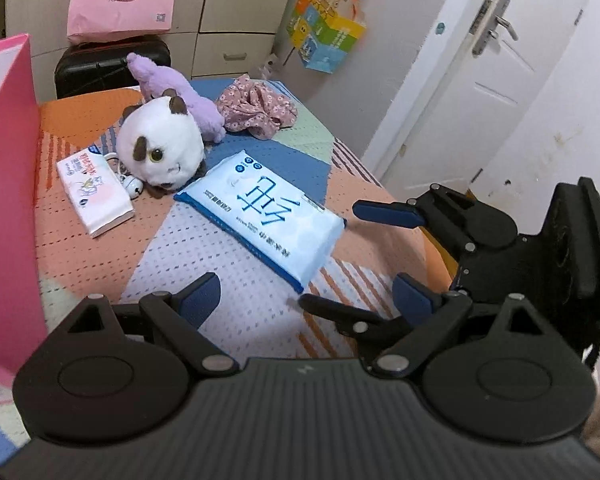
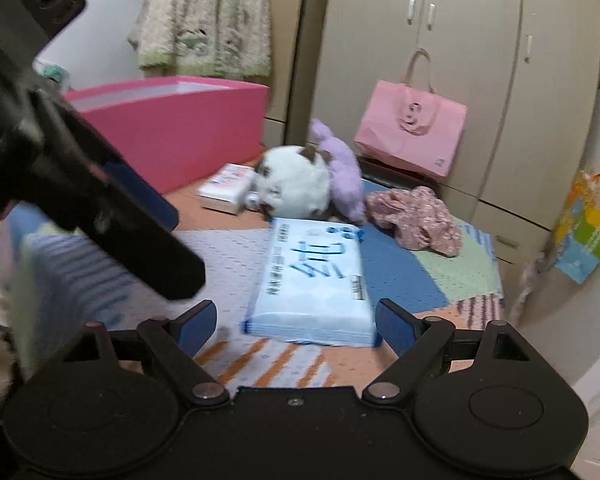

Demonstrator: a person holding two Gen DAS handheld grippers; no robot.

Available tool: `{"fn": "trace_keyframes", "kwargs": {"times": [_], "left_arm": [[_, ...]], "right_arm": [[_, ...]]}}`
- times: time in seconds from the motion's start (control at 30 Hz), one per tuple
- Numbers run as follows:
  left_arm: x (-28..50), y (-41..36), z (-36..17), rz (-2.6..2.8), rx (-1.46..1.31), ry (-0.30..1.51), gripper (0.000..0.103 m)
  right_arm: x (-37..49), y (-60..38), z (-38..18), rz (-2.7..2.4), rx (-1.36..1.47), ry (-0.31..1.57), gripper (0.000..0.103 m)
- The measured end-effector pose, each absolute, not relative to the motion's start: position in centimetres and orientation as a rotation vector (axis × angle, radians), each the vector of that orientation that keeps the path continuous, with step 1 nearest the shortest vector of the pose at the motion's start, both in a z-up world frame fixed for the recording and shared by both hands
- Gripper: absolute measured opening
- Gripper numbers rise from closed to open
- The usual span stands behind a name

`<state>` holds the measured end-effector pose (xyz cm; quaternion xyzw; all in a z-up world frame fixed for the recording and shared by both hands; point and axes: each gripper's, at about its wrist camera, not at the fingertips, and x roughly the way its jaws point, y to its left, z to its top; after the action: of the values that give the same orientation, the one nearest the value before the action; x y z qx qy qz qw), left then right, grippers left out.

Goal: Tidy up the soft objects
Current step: 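Move the left gripper toward the blue-and-white tissue pack, then close the left gripper on the edge of the blue-and-white wipes pack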

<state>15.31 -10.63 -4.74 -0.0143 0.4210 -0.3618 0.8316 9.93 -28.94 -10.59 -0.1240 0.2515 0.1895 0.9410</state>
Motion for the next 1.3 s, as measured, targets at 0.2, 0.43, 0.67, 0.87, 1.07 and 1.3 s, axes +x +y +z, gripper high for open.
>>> {"fn": "trace_keyframes", "kwargs": {"times": [0.2,0.43,0.67,0.87,1.07,1.3], "left_arm": [[18.1,-11.5,-6.6,-0.705,-0.122,0.956,0.090],[19.8,-11.7,-8.4,-0.655,-0.184,0.921,0.077],[19.2,-12.7,-9.0,-0.601,-0.102,0.790,0.062],[19.0,-12.5,-9.2,-0.599,-0.104,0.768,0.045],[18.9,-11.9,-9.6,-0.609,-0.158,0.768,0.044],[18.7,-12.5,-9.6,-0.581,-0.155,0.775,0.044]], "right_arm": [[12.2,-28.7,-11.1,0.386,-0.239,0.588,0.090],[14.5,-29.7,-11.3,0.410,-0.117,0.653,0.092],[15.0,-29.3,-11.7,0.404,-0.120,0.650,0.092],[14.8,-29.1,-11.9,0.405,-0.106,0.626,0.080],[13.9,-29.2,-12.2,0.363,-0.076,0.575,0.077],[13.4,-28.7,-12.6,0.316,-0.022,0.552,0.076]]}}
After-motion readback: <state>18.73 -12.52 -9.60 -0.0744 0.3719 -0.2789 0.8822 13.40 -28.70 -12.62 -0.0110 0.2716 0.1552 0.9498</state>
